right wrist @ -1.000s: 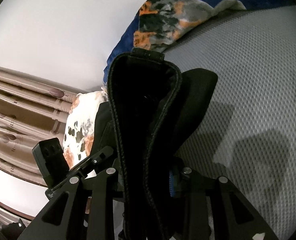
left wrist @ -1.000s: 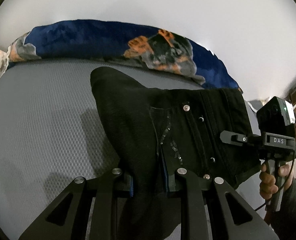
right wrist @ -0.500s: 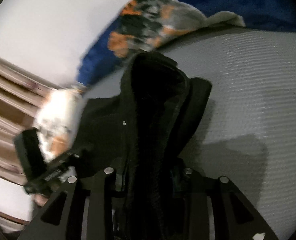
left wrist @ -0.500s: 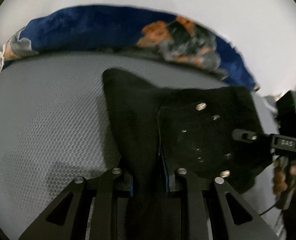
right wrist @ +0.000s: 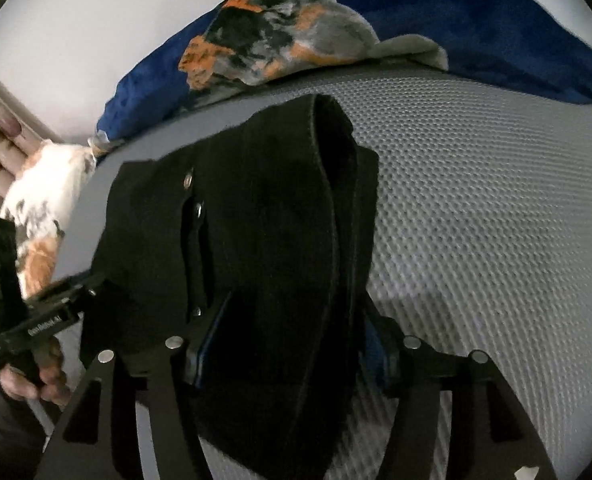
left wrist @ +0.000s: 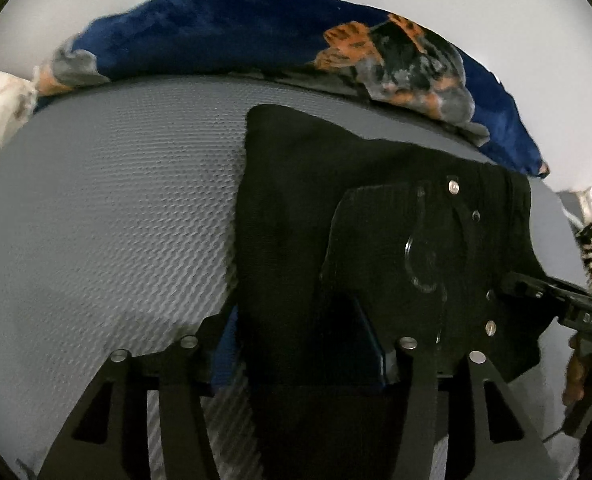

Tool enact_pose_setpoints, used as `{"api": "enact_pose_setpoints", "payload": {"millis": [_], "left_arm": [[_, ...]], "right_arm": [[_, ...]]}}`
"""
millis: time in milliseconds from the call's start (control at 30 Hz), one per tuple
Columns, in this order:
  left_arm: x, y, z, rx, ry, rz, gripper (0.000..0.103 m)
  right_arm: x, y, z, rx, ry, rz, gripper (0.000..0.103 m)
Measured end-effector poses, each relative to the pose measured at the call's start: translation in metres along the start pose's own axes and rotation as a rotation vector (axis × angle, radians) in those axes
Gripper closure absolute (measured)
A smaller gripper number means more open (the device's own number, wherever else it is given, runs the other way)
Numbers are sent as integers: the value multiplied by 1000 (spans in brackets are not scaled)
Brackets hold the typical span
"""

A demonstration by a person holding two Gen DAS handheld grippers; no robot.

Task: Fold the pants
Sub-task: 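Lower the folded stack onto the bed and open both grippers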

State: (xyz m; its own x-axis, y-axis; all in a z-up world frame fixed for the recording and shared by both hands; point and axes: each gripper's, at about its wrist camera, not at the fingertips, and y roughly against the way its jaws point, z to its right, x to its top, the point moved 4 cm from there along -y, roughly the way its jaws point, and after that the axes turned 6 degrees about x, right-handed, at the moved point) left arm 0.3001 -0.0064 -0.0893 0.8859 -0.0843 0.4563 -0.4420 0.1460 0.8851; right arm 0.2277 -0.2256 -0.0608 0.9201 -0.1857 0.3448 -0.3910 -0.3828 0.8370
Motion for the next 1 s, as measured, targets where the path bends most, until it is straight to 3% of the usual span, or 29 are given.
{"api": "enact_pose_setpoints", "payload": {"millis": [133, 333, 500, 700, 1000], "left_arm": [[-16, 16, 2, 86, -20, 9, 42], [-44, 46, 8, 86, -3, 17, 34], [-65, 80, 15, 109, -7, 80, 21], [-89, 108, 19, 142, -15, 108, 20], [-130, 132, 14, 193, -44, 108, 20]], "right_arm": [[-13, 14, -4, -54, 35, 32, 45], [-33, 44, -16, -96, 32, 120, 43], [-60, 52, -28, -148, 51, 120, 41], [-97, 60, -49, -174, 85, 133, 30], [-120, 78, -89, -190, 120, 205, 13]]}}
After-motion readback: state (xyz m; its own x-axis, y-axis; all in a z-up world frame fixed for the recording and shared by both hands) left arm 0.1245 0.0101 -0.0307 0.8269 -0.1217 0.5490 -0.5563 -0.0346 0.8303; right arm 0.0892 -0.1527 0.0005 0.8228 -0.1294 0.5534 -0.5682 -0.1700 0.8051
